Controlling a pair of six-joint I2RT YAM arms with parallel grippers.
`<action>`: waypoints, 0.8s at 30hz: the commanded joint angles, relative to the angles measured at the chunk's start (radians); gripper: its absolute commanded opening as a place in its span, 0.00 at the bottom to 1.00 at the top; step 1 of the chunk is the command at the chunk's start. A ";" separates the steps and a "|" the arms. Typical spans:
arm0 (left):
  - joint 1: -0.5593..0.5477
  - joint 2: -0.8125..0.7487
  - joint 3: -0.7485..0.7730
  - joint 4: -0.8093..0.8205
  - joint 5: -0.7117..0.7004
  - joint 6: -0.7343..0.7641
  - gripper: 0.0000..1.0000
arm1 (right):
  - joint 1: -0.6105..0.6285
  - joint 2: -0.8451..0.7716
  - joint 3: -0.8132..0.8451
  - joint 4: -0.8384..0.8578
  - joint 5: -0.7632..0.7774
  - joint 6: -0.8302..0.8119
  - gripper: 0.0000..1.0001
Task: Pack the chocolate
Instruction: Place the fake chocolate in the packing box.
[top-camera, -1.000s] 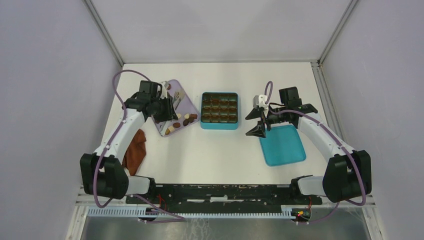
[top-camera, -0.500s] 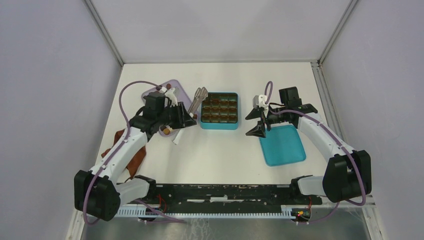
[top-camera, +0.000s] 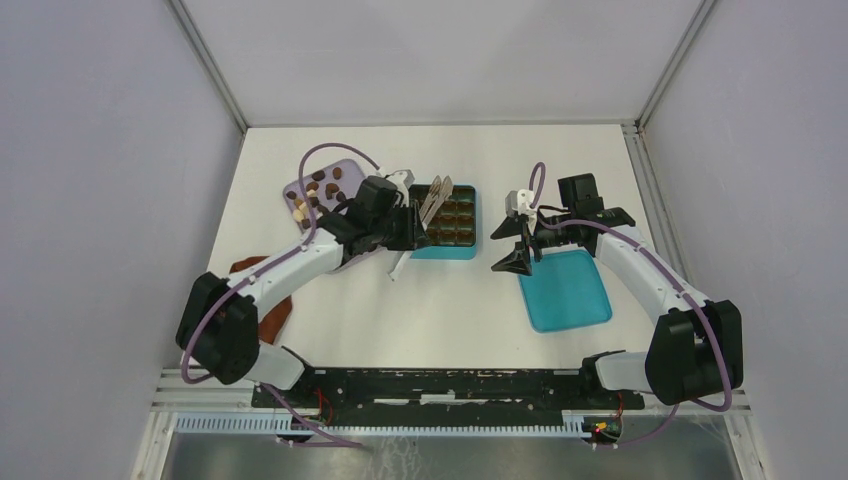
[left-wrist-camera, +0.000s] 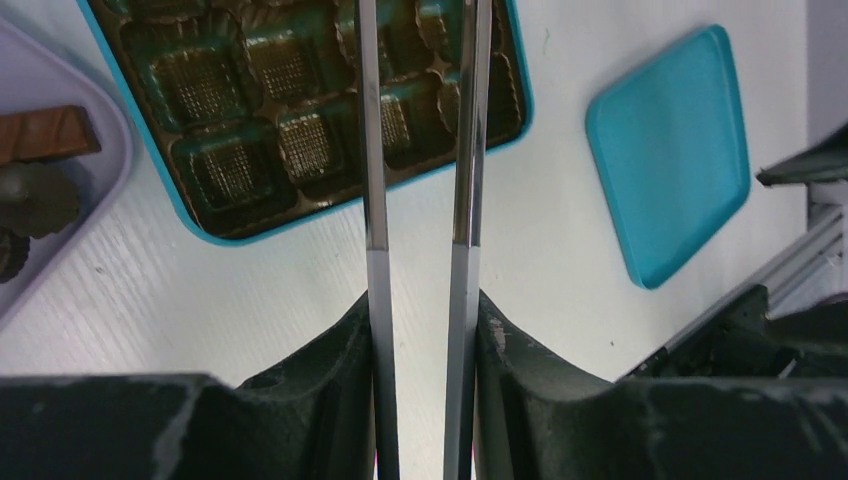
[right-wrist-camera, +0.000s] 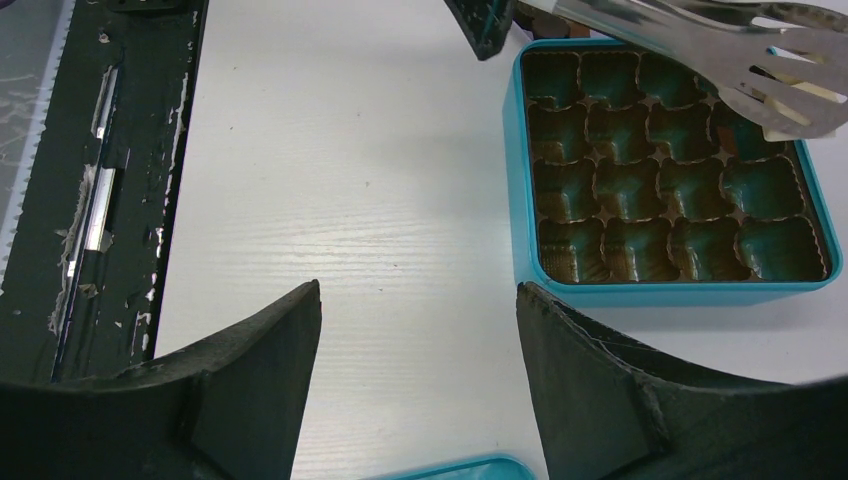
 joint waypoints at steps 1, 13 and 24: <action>-0.041 0.084 0.133 0.012 -0.139 0.026 0.03 | 0.004 -0.005 0.035 0.006 -0.006 -0.010 0.77; -0.107 0.276 0.279 -0.096 -0.296 0.066 0.06 | 0.003 -0.002 0.035 0.006 -0.005 -0.010 0.78; -0.128 0.348 0.346 -0.145 -0.342 0.078 0.25 | 0.004 -0.002 0.035 0.004 -0.003 -0.013 0.78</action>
